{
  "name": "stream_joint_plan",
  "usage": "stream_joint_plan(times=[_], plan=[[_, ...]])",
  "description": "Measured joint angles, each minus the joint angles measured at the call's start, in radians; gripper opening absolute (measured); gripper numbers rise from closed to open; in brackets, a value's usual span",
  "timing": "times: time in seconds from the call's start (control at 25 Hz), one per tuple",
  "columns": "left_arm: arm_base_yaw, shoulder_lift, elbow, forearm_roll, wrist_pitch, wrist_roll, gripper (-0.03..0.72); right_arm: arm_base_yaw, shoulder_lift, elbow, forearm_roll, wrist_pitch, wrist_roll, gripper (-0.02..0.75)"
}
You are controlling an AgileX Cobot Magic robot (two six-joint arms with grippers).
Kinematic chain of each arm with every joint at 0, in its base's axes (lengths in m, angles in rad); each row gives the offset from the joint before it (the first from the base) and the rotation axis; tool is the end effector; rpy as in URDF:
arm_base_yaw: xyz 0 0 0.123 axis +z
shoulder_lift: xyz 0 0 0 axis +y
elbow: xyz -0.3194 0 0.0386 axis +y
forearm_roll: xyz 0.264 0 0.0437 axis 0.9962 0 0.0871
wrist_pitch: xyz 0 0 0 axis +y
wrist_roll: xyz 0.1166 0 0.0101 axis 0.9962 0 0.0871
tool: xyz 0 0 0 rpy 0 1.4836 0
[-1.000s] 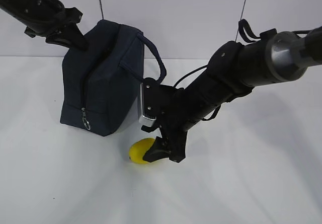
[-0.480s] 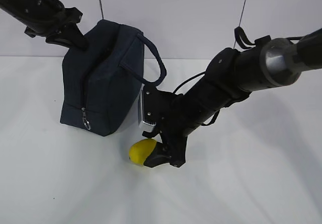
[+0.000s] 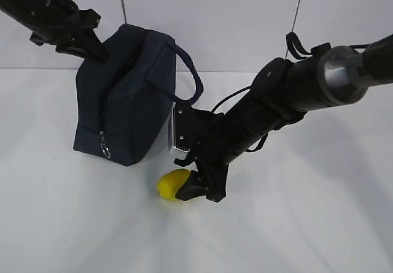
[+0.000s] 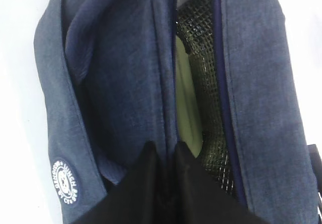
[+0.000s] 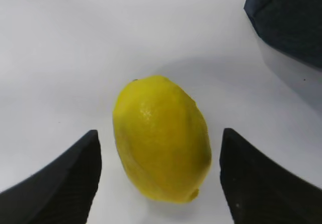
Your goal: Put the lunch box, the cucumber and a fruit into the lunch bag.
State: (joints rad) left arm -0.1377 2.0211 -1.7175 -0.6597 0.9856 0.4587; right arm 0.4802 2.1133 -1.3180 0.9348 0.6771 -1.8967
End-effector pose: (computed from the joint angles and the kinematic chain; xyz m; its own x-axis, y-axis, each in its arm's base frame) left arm 0.4725 -0.1259 0.2673 -0.8577 0.1656 -0.4868 0.3991 0.8113 -0.4272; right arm 0.3761 0.2625 0.1263 0.1337 -0.7912 -0.5968 -0.9880 -0.0593 -0.1428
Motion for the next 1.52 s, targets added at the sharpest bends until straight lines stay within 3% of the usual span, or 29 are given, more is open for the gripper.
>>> stream_joint_plan(times=[0.92,1.16,1.52], plan=[[0.0,0.0,0.0,0.0,0.0,0.0,0.029,0.0,0.022,0.0,0.024,-0.004,0.0,0.546],[0.0,0.0,0.0,0.0,0.0,0.0,0.028,0.0,0.022,0.0,0.042,-0.002,0.0,0.419],[0.0,0.008,0.0,0.001,-0.002,0.0,0.029,0.0,0.022,0.0,0.044,-0.002,0.0,0.41]])
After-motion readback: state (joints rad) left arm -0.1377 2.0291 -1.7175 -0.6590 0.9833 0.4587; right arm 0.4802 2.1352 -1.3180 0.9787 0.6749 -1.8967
